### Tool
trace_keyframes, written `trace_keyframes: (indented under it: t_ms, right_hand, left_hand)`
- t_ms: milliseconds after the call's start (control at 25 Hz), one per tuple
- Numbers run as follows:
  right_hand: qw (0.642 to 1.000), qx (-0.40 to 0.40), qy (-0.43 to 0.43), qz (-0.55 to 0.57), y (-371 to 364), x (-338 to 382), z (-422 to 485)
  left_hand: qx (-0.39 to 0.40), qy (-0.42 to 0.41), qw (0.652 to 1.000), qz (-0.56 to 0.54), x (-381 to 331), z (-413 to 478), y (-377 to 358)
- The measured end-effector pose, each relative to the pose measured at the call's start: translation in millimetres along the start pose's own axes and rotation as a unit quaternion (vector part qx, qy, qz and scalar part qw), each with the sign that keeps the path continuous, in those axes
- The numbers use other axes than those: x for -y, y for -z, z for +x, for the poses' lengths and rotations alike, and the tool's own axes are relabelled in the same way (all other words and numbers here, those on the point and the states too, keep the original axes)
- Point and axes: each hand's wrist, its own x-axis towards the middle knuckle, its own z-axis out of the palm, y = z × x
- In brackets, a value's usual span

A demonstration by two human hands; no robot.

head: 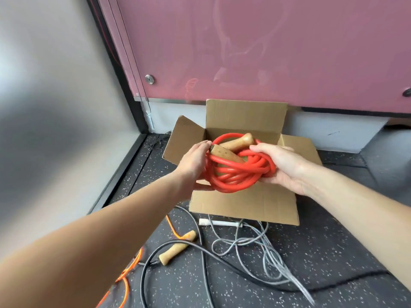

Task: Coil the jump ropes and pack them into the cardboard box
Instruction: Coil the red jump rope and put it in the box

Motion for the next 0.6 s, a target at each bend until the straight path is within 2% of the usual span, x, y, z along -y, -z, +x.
trace_keyframes:
  t_ms: [200,280,440,600]
  right_hand:
    - [0.999,-0.006,0.035,0.025,-3.0,-32.1,97.1]
    - [0.999,-0.015,0.033,0.041,-6.4,-45.0,122.1]
    - [0.997,-0.043,-0.056,0.034,-17.2,-64.2,154.8]
    - [0.988,0.034,-0.147,-0.041,-23.2,-73.2,174.9]
  left_hand:
    - [-0.026,-0.048,0.998,-0.016,16.4,93.2,-2.8]
    - [-0.032,-0.043,0.999,-0.006,22.0,120.7,-5.2]
    - [-0.035,0.027,0.998,0.034,30.3,160.5,-15.5]
    - [-0.018,0.112,0.992,0.059,34.9,183.8,-31.6]
